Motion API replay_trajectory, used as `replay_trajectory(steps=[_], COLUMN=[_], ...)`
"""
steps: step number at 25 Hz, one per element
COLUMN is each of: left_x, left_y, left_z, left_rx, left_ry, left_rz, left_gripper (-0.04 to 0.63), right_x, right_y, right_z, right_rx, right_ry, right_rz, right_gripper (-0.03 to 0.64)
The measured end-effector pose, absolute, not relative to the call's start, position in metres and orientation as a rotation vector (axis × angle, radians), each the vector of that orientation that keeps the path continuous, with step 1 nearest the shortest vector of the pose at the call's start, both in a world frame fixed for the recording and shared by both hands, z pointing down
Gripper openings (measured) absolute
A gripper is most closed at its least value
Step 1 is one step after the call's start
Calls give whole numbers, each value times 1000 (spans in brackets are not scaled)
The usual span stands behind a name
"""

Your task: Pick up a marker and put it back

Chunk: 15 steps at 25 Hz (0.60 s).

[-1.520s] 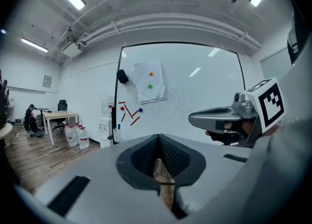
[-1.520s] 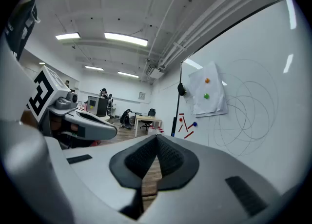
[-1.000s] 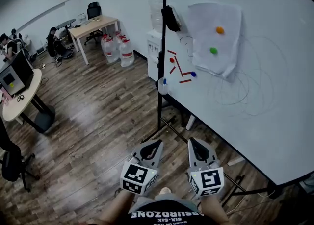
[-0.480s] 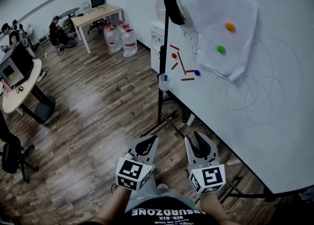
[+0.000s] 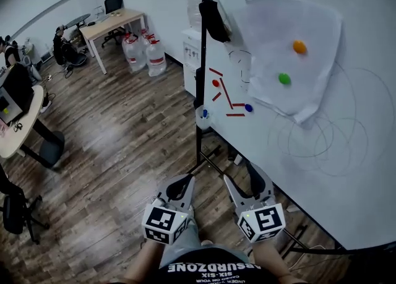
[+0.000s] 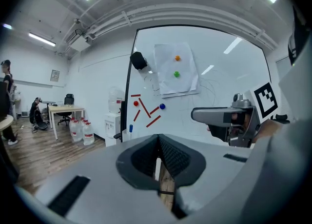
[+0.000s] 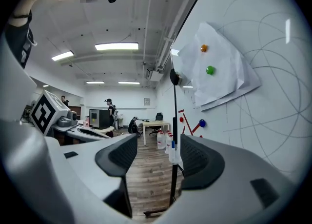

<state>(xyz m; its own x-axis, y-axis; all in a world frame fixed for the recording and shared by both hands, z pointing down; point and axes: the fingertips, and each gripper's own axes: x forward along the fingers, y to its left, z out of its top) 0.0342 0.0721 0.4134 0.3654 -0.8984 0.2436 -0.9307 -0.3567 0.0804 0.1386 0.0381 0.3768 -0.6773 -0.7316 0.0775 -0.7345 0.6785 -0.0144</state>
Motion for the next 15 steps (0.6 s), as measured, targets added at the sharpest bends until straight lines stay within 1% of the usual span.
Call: replay_trajectory(steps=[8, 15], left_x=[-1, -11], left_y=[8, -33], left_z=[412, 411], left_rx=[2418, 2452], left_ry=[-1640, -1580], left_rz=[216, 215], left_gripper=[8, 8], right_x=[105, 88], right_y=[-24, -61], right_z=[379, 374], right_rx=[1235, 1264], right_ry=[-2803, -2796], right_rz=[83, 74], right_gripper=[252, 252])
